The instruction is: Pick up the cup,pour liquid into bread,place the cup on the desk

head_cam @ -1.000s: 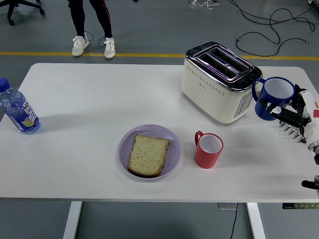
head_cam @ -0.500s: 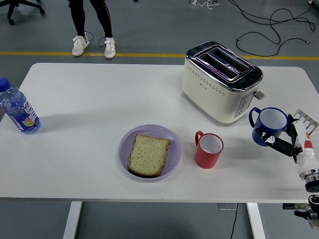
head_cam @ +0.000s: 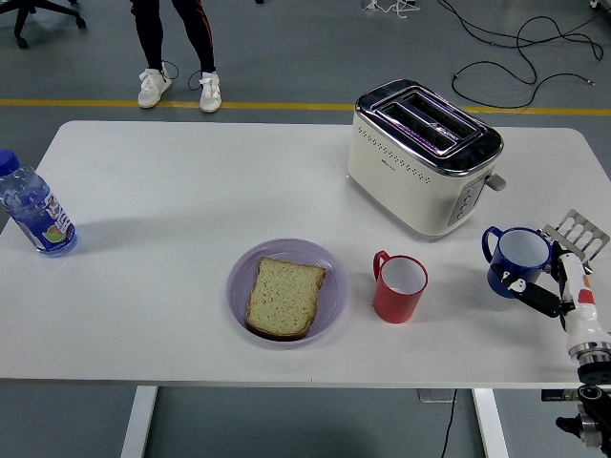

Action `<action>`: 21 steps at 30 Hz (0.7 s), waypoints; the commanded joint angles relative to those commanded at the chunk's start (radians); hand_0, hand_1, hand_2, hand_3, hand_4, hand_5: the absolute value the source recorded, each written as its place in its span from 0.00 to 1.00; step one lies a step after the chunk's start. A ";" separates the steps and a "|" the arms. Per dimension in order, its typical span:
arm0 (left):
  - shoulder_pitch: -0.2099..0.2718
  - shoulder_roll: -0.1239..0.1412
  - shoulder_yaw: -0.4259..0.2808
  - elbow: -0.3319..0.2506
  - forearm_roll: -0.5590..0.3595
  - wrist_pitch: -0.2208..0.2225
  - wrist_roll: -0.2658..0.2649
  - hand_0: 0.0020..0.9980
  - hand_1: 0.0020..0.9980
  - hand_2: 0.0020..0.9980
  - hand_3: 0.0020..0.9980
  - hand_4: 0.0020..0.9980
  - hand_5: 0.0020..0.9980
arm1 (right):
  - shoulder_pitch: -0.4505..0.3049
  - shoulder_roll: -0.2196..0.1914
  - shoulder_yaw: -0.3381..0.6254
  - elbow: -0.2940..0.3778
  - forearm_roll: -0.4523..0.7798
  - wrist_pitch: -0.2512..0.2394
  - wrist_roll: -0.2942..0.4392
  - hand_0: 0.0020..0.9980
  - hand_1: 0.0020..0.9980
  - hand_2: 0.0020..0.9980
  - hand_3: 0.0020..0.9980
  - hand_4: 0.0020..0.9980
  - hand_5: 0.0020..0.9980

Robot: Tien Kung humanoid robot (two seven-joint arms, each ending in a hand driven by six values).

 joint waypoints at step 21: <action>0.005 0.000 0.014 0.000 -0.010 -0.001 0.000 0.66 0.69 0.71 0.59 0.30 0.88 | -0.040 0.076 0.044 -0.057 0.018 -0.048 0.050 0.69 0.57 0.64 0.59 0.67 0.09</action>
